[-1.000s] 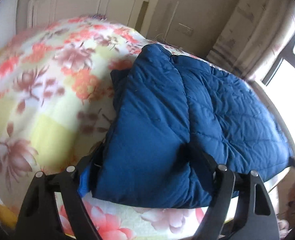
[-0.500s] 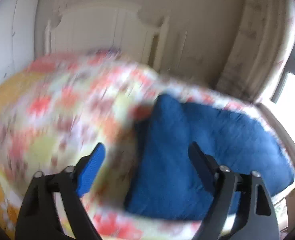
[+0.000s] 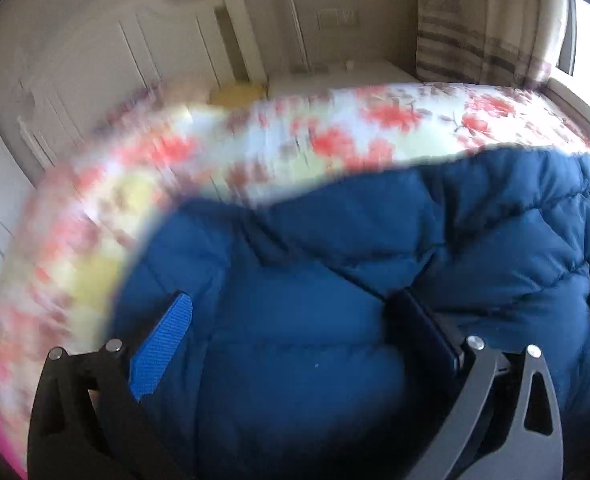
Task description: Fold large clothes
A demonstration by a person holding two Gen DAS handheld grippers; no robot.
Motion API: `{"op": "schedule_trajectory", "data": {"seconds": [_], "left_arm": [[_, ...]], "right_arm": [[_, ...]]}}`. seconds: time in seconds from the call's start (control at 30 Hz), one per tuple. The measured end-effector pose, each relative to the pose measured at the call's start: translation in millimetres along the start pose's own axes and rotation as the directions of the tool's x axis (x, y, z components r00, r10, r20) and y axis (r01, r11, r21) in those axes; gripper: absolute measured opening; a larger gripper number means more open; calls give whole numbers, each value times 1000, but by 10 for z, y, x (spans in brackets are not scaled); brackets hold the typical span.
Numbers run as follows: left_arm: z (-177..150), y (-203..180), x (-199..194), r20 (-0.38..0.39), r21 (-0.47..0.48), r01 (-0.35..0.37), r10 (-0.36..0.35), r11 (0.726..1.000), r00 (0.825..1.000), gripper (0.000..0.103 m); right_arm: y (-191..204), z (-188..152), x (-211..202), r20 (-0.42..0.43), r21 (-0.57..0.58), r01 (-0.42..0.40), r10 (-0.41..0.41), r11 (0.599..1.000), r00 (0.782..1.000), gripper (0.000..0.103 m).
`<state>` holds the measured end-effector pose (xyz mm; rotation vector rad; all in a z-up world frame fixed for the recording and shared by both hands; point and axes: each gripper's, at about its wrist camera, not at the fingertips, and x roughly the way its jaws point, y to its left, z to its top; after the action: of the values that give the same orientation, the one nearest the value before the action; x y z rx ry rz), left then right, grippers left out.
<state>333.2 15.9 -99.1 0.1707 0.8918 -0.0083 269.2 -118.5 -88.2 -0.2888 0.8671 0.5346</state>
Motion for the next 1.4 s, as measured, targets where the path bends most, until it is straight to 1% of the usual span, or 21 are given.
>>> {"op": "schedule_trajectory", "data": {"seconds": [0.07, 0.13, 0.2, 0.23, 0.33, 0.4, 0.47, 0.53, 0.6, 0.73, 0.97, 1.03, 1.07, 1.13, 1.17, 1.2, 1.23, 1.27, 1.3, 1.33, 1.4], "left_arm": [[-36, 101, -22, 13, -34, 27, -26, 999, 1000, 101], [-62, 99, -10, 10, -28, 24, -24, 999, 1000, 101], [-73, 82, -7, 10, -20, 14, -13, 1000, 1000, 101], [-79, 76, -17, 11, -17, 9, -9, 1000, 1000, 101], [-82, 78, -2, 11, -19, 11, -11, 1000, 1000, 101], [-82, 74, -4, 11, -16, 8, -8, 1000, 1000, 101], [-84, 81, -5, 13, -14, 5, -5, 1000, 1000, 101], [-74, 69, -9, 13, -14, 5, -5, 1000, 1000, 101], [-79, 73, -7, 13, -19, 6, -6, 1000, 1000, 101], [-59, 65, -8, 11, -18, 2, -2, 1000, 1000, 101], [-56, 80, -7, 8, -19, 3, -3, 1000, 1000, 101], [-56, 97, 1, 6, -26, 13, -12, 1000, 1000, 101], [-54, 110, 5, 4, -30, 18, -18, 999, 1000, 101], [-63, 105, 16, 2, -34, 22, -22, 999, 1000, 101], [-61, 109, 20, 2, -34, 22, -22, 999, 1000, 101], [-60, 109, 24, 1, -34, 22, -22, 999, 1000, 101], [-61, 111, 23, 2, -34, 22, -22, 999, 1000, 101], [-62, 108, 19, 2, -35, 22, -22, 999, 1000, 101], [-62, 110, 17, 3, -37, 25, -25, 999, 1000, 101], [-63, 112, 18, 3, -38, 25, -25, 999, 1000, 101], [-68, 96, 16, 5, -32, 13, -13, 999, 1000, 101]], "right_arm": [[34, -28, -8, 7, -6, 14, -14, 1000, 1000, 99], [68, -33, -5, -3, -21, 30, -30, 999, 1000, 99], [17, 41, -29, -45, -5, 10, -10, 1000, 999, 98], [-17, 107, -70, -44, 1, 12, -12, 1000, 999, 97], [-287, 348, -313, 46, 29, 112, -113, 993, 992, 96], [-633, 540, -331, 71, 118, 171, -180, 978, 981, 96], [-946, 648, -162, 37, 207, 186, -197, 961, 980, 96], [-1164, 656, 142, -20, 270, 162, -163, 949, 986, 96], [-1286, 602, 543, -122, 287, 169, -139, 943, 983, 99], [-1218, 579, 601, -126, 273, 197, -168, 942, 978, 99], [-1234, 539, 492, -101, 308, 155, -130, 939, 986, 99], [-1208, 496, 302, -101, 362, 131, -101, 923, 990, 99], [-1150, 438, 130, -71, 386, 97, -76, 918, 995, 99], [-945, 300, -174, -9, 367, 20, -18, 930, 1000, 99], [-832, 235, -283, 9, 337, 12, -16, 942, 1000, 99], [-656, 117, -397, 19, 284, 30, -37, 958, 999, 99], [-499, 1, -417, 0, 232, 56, -58, 971, 998, 99], [-310, -163, -323, -71, 149, 89, -80, 985, 994, 99], [-224, -259, -305, -61, 112, 118, -111, 987, 992, 99], [-179, -338, -363, -4, 106, 137, -138, 985, 990, 99], [-164, -375, -440, -29, 136, 148, -145, 980, 989, 99]]}}
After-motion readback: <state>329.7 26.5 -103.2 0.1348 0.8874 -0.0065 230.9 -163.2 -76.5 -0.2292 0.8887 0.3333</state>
